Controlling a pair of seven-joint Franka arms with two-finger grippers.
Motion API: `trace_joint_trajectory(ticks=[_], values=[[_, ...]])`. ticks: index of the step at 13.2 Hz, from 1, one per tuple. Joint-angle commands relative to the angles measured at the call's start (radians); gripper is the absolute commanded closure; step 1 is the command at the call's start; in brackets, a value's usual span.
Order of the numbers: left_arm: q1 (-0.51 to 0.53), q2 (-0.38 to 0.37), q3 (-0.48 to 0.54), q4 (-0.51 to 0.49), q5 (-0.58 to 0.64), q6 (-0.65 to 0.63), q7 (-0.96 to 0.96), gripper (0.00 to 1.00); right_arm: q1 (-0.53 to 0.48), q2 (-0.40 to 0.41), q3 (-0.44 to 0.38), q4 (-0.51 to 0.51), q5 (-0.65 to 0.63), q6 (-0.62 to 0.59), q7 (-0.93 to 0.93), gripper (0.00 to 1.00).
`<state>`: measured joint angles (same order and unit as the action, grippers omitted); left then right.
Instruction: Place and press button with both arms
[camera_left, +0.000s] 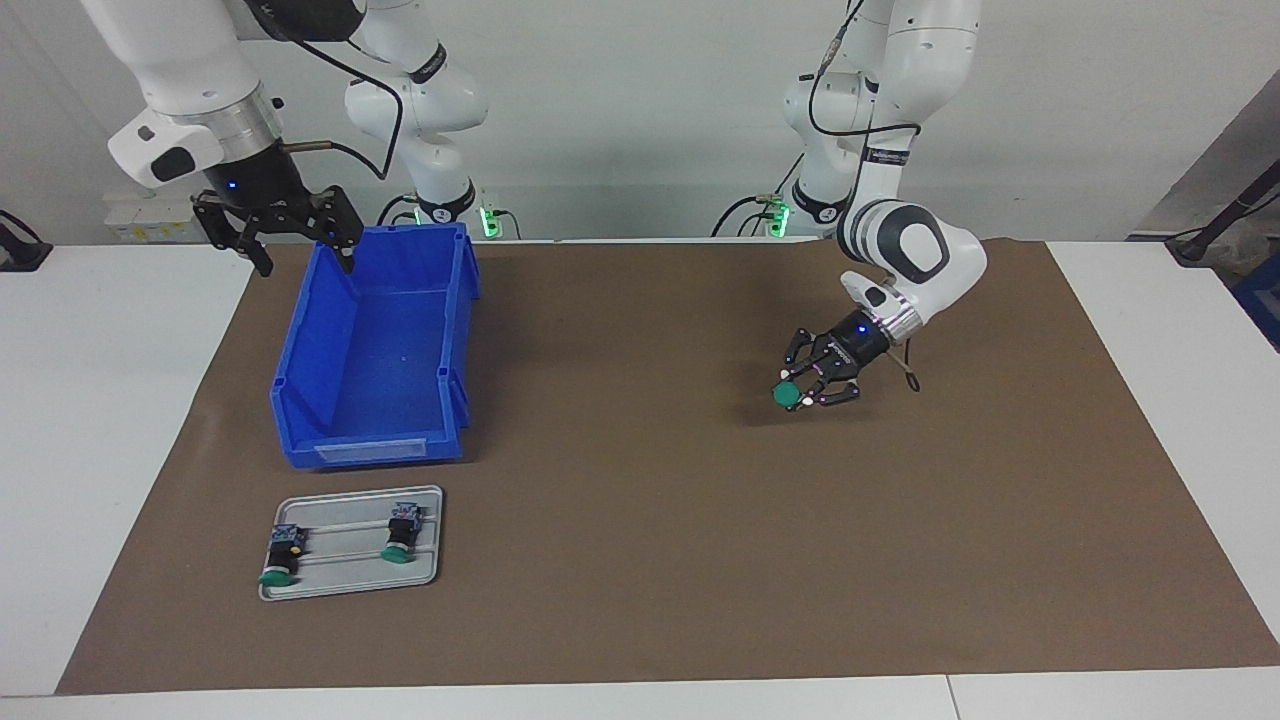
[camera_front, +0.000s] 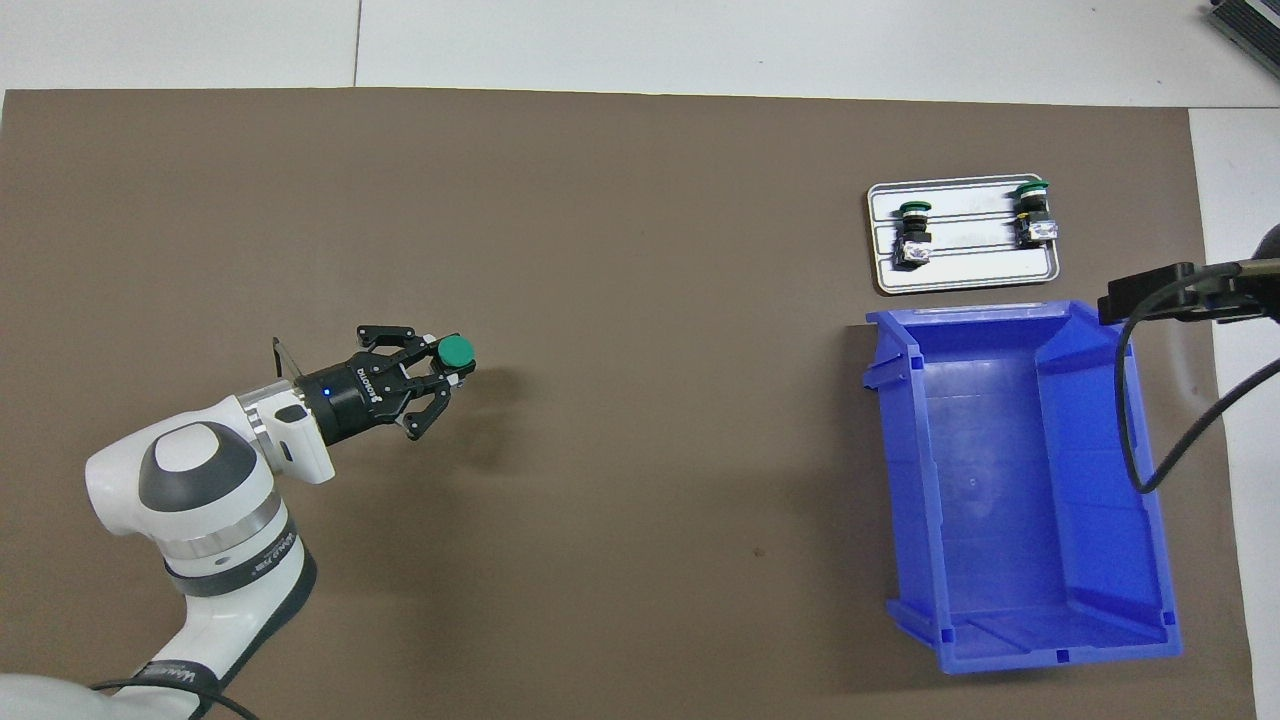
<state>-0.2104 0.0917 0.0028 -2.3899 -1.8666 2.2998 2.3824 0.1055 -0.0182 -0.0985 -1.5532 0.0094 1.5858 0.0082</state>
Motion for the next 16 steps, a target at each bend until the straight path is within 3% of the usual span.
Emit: trace_joint_trajectory(ticks=[1,5,13,15,16], values=[[-0.047,0.014,0.013,-0.058,-0.214,-0.083,0.219,1.0,-0.006,-0.026,0.005,-0.03,0.004,0.003,0.001,0.01],[-0.094,0.075,0.013,-0.08,-0.42,-0.265,0.359,1.0,-0.006,-0.026,0.005,-0.03,0.004,0.003,0.001,0.01],[-0.116,0.072,0.014,-0.138,-0.425,-0.29,0.402,1.0,-0.006,-0.026,0.005,-0.03,0.004,0.003,0.001,0.01],[-0.116,0.071,0.014,-0.153,-0.424,-0.287,0.402,0.88,-0.006,-0.026,0.005,-0.03,0.004,0.003,0.001,0.01],[-0.116,0.071,0.014,-0.158,-0.424,-0.292,0.402,0.87,-0.006,-0.026,0.005,-0.03,0.004,0.003,0.001,0.01]])
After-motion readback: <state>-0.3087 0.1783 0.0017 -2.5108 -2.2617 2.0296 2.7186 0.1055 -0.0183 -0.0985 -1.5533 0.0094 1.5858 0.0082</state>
